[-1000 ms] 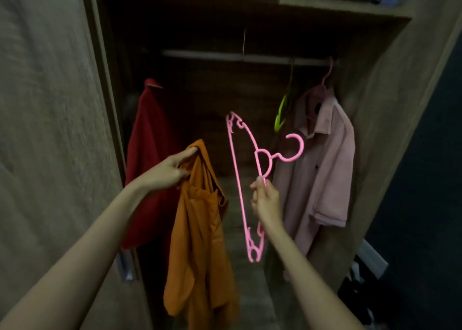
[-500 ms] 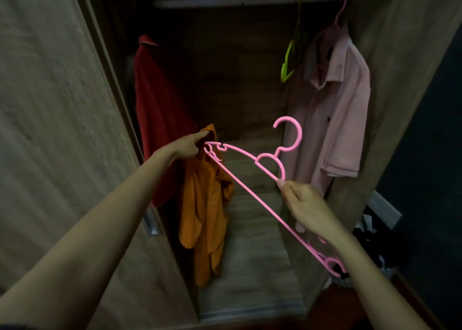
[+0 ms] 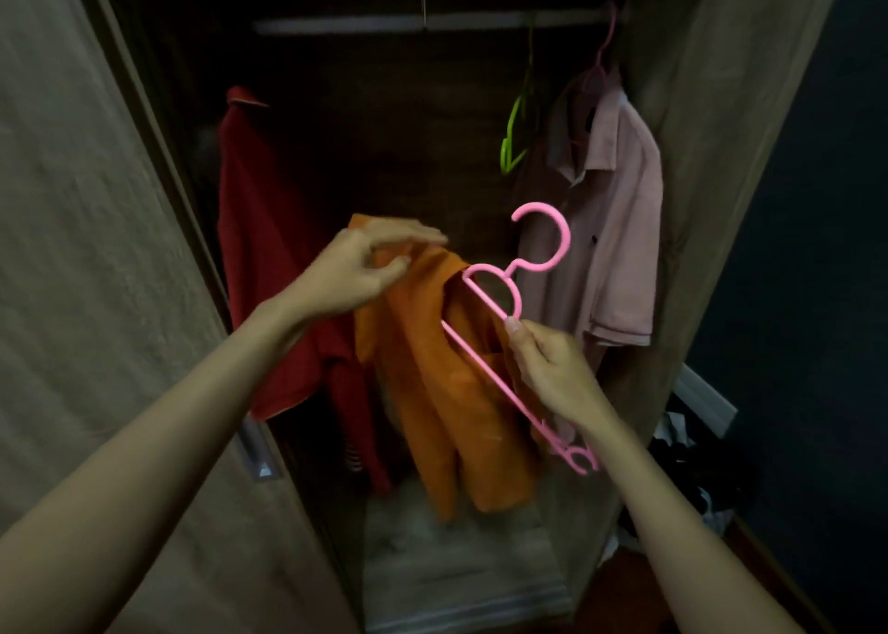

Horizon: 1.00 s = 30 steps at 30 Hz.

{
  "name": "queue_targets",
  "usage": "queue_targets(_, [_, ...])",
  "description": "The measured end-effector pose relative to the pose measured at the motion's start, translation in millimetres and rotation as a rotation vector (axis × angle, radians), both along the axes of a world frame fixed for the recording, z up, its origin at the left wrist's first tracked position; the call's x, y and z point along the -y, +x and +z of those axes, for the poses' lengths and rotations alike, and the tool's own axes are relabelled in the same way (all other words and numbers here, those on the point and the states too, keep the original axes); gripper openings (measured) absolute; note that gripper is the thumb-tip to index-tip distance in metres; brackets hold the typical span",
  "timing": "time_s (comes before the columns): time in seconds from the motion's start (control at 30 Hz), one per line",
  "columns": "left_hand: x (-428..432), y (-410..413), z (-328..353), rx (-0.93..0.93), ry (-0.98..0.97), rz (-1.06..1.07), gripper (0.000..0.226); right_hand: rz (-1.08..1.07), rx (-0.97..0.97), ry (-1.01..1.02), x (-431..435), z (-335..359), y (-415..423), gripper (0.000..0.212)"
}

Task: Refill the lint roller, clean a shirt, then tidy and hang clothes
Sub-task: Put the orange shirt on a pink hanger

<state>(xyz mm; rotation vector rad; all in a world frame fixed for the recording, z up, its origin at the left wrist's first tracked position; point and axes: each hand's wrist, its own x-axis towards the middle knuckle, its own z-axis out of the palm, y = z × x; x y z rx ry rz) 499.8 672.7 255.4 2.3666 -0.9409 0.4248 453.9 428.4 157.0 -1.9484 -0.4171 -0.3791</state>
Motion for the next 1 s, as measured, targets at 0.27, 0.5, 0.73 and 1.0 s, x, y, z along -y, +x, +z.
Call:
queue_targets(0.27, [24.1, 23.6, 9.0, 0.492, 0.477, 0.163, 0.055, -0.012, 0.163, -0.176, 19.8, 28.9, 17.8, 0.038])
queue_targets(0.5, [40.3, 26.8, 16.8, 0.506, 0.285, 0.254, 0.042, -0.607, 0.631, -0.19, 8.1, 47.3, 26.0, 0.029])
queue_targets(0.73, [27.1, 18.6, 25.7, 0.492, 0.151, 0.326, 0.031, -0.064, 0.3, -0.402, -32.8, -7.6, 16.8, 0.051])
queue_targets(1.0, [7.8, 9.4, 36.8, 0.457, 0.079, 0.365, 0.024, -0.039, 0.408, -0.273, -46.2, -4.5, 36.9, 0.048])
